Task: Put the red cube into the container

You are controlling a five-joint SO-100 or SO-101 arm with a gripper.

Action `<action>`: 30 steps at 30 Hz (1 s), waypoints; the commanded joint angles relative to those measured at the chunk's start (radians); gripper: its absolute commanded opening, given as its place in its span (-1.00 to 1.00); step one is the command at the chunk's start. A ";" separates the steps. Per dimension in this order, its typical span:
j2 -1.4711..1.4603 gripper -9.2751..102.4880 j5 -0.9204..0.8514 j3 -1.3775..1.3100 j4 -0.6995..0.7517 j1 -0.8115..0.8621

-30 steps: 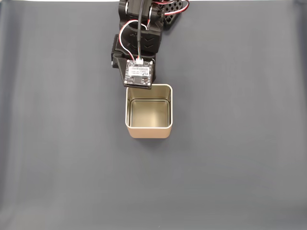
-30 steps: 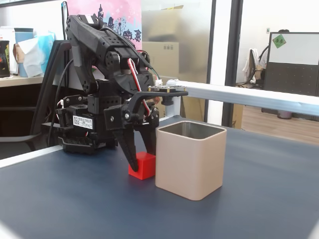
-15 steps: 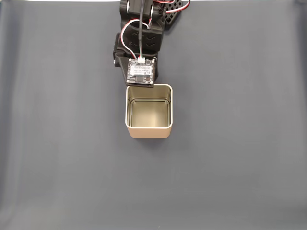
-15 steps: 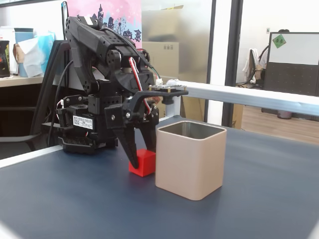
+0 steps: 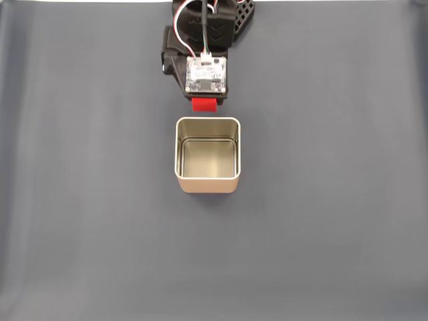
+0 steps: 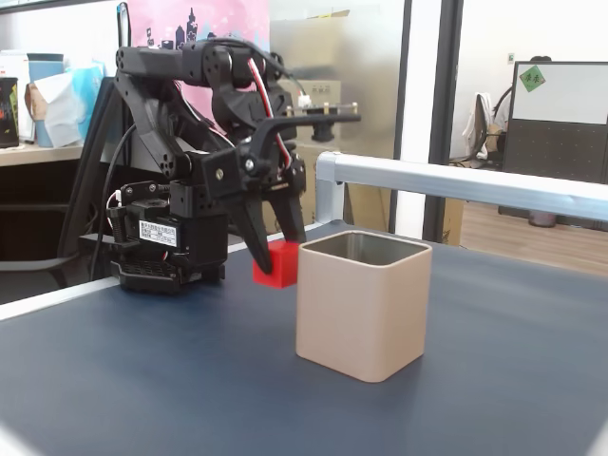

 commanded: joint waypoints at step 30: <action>-0.293 -0.83 0.078 -0.650 0.124 -0.069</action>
